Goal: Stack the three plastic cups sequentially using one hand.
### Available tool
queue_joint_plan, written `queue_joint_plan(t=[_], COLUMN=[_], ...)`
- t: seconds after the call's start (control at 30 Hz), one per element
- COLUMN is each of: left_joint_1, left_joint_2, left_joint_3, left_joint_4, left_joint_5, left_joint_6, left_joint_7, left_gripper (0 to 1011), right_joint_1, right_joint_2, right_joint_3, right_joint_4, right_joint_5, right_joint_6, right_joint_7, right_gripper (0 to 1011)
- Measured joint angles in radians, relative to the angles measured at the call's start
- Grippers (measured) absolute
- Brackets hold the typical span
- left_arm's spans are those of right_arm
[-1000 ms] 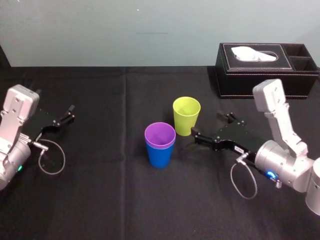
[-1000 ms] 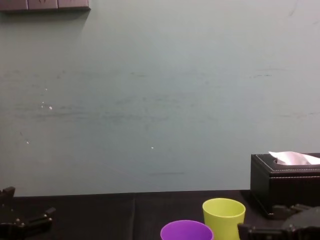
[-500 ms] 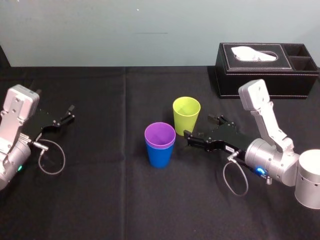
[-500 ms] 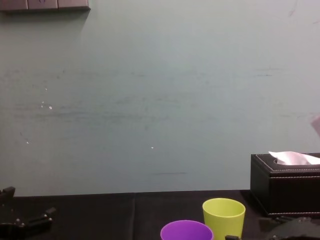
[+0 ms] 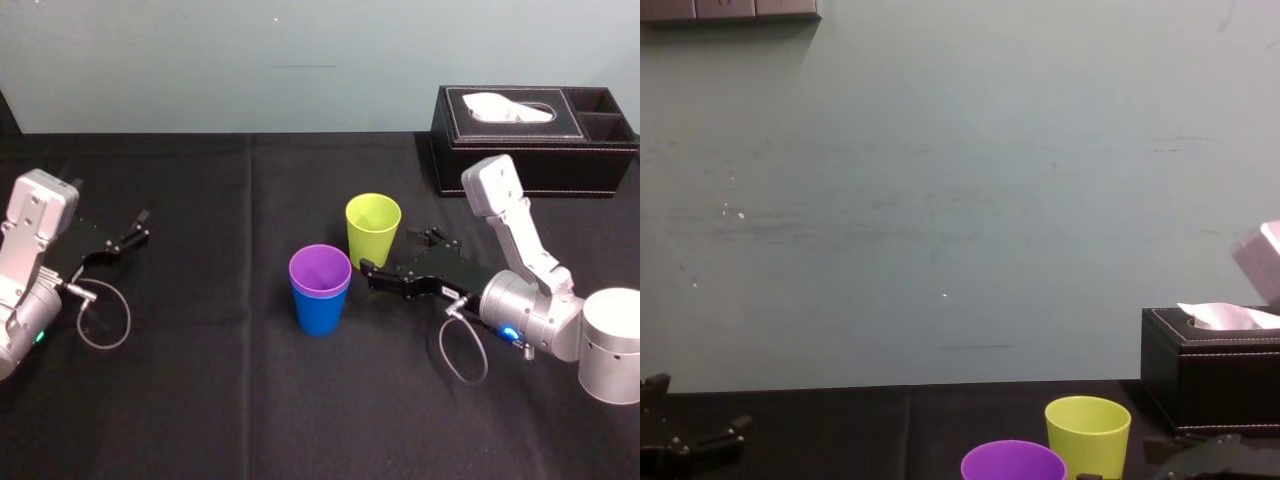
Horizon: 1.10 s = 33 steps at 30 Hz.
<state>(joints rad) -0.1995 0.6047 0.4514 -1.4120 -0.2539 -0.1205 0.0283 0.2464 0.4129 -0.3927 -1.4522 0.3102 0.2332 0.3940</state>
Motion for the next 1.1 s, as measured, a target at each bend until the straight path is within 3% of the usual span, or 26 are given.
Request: queue_joint_plan(t=[1.1], left_joint_1=[0.0], left_joint_2=[0.0], left_joint_3=[0.0], left_joint_4=[0.0], left_joint_5=[0.0], left_joint_6=[0.0], left_joint_7=[0.0], left_gripper=[1011], right_joint_1=[0.107], right_joint_2=[-0.038], right_joint_3=[-0.043], right_joint_4=[0.102], right_joint_5=[-0.023], right_joint_6=[-0.009], right_joint_7=[0.036], right_gripper=[1003])
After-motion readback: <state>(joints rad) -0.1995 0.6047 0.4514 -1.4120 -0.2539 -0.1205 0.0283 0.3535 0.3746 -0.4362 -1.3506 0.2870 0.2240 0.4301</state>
